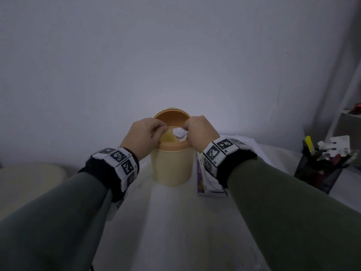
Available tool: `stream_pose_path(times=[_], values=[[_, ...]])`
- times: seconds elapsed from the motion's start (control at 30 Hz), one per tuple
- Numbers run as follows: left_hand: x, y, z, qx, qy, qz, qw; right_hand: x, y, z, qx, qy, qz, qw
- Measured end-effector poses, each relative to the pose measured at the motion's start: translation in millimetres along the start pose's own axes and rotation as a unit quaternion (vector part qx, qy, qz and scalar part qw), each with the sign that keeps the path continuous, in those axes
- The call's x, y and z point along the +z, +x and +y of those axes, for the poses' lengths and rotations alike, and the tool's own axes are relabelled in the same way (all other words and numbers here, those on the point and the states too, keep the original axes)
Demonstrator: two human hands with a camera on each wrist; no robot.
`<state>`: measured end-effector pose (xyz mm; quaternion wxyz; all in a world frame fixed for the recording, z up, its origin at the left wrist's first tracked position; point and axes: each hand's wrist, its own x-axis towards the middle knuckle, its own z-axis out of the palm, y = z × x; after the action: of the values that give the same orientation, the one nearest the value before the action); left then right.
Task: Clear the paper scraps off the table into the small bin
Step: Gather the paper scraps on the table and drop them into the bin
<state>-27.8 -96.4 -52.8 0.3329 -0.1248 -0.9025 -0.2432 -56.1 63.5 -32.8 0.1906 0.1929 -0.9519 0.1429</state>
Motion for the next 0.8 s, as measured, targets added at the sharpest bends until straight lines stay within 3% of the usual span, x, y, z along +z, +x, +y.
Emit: stream_pose_path(times=[0.1, 0.27, 0.53, 0.8], values=[[-5, -7, -8, 0.007, 0.021, -0.035, 0.999, -7, 0, 0, 0.01, 0.039, -0.002, 0.999], [-8, -10, -10, -0.057, -0.038, -0.051, 0.996, -17, 8, -3, 0.043, 0.186, 0.036, 0.981], [-12, -10, -12, -0.064, -0.03, -0.113, 0.991, -6, 3, -13, 0.007, 0.05, -0.075, 0.996], [-16, -11, -9, -0.068, -0.044, -0.132, 0.988, -14, 2, -13, 0.011, 0.116, -0.064, 0.991]])
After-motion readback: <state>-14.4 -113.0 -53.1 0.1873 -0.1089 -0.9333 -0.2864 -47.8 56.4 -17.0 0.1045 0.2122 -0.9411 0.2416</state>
